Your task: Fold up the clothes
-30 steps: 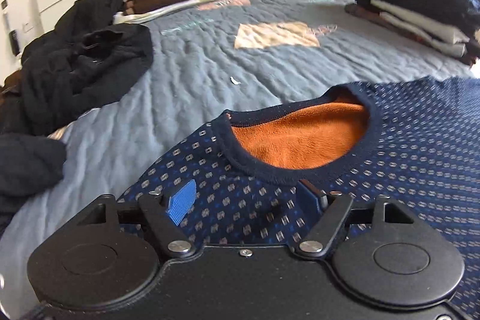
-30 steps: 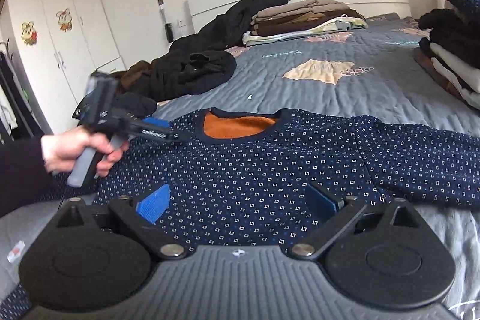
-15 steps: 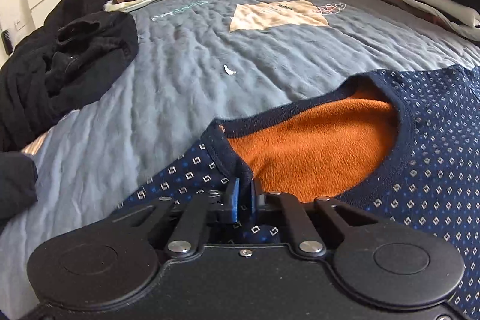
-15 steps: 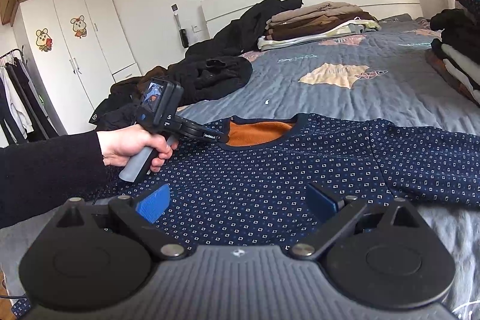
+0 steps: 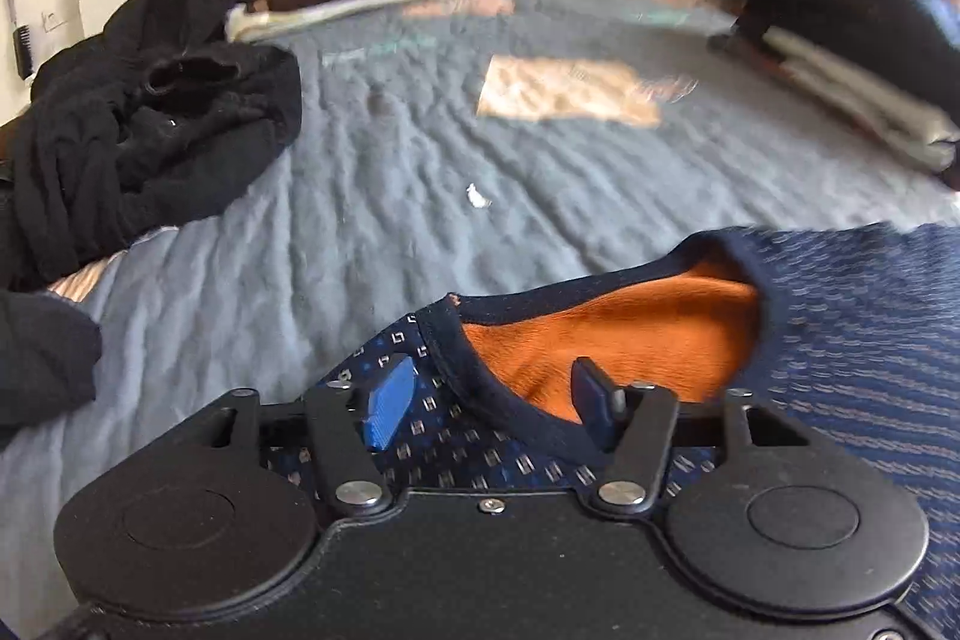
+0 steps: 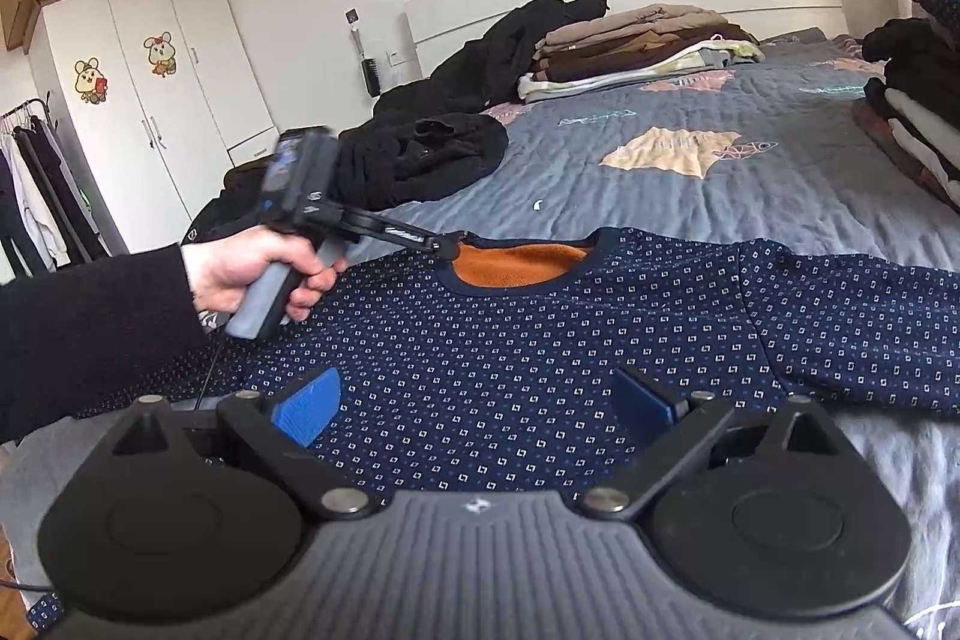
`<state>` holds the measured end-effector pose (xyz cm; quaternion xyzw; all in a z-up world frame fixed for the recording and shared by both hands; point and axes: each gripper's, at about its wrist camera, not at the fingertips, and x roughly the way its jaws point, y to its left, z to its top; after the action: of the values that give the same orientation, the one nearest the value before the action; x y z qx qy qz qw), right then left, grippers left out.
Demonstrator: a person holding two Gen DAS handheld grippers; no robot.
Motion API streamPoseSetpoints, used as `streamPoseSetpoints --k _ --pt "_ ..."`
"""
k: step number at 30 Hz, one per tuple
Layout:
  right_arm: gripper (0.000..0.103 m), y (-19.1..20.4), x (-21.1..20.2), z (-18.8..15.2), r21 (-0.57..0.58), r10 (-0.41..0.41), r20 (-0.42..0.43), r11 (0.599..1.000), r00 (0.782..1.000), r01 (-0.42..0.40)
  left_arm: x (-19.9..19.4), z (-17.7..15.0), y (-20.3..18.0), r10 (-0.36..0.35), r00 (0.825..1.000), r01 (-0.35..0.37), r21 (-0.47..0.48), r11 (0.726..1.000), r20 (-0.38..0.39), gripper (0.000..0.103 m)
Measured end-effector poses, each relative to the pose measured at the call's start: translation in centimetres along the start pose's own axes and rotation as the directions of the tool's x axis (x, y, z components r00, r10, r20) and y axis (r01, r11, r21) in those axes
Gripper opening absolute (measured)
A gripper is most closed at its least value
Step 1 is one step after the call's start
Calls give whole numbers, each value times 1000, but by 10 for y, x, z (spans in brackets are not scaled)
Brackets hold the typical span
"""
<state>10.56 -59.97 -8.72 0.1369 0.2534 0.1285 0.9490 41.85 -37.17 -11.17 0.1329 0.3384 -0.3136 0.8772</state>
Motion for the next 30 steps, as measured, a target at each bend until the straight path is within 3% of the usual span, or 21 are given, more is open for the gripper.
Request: streamPoseSetpoints --k 3,7,11,14,16,18,20,22,24,25,26,28,30 --pt "97 -3 -1 2 14 0 7 1000 1000 0 -35 -29 8 -33 999 33 -4 999 -5 60" --pt "97 -3 -2 4 25 4 12 1000 1000 -4 -86 -75 40 10 999 -14 -99 995 -41 60" --pt "97 4 0 5 20 24 16 999 1000 -25 -156 -120 74 153 988 -156 -182 971 -30 60" --pt "97 12 2 4 6 43 12 999 999 -43 -184 -153 73 304 946 -303 24 953 -115 70" --pt "97 17 3 3 -3 52 5 999 999 -52 -202 -175 71 408 900 -382 175 908 -154 72" --pt "97 22 5 1 -12 60 -2 998 998 -60 -214 -191 85 431 879 -395 194 898 -204 72" --pt "97 26 6 1 -20 67 -5 998 998 -67 -235 -207 120 425 876 -440 -17 898 -229 72" --pt "97 30 7 0 -24 76 -9 997 997 -76 -257 -222 156 414 876 -470 -241 849 -249 72" --pt "97 32 8 -1 -23 85 -11 996 996 -85 -285 -250 185 381 902 -430 -526 734 -204 72" --pt "97 33 9 -1 -22 87 -12 996 996 -87 -297 -266 193 394 901 -418 -615 669 -184 72" --pt "97 34 10 -2 -22 87 -14 996 996 -88 -307 -279 198 425 888 -429 -658 619 -178 72" --pt "97 37 12 -3 -26 88 -24 996 996 -89 -317 -297 209 478 856 -473 -673 568 -198 72" --pt "97 41 14 -5 -35 88 -32 995 996 -89 -321 -308 222 488 843 -493 -686 534 -226 73"
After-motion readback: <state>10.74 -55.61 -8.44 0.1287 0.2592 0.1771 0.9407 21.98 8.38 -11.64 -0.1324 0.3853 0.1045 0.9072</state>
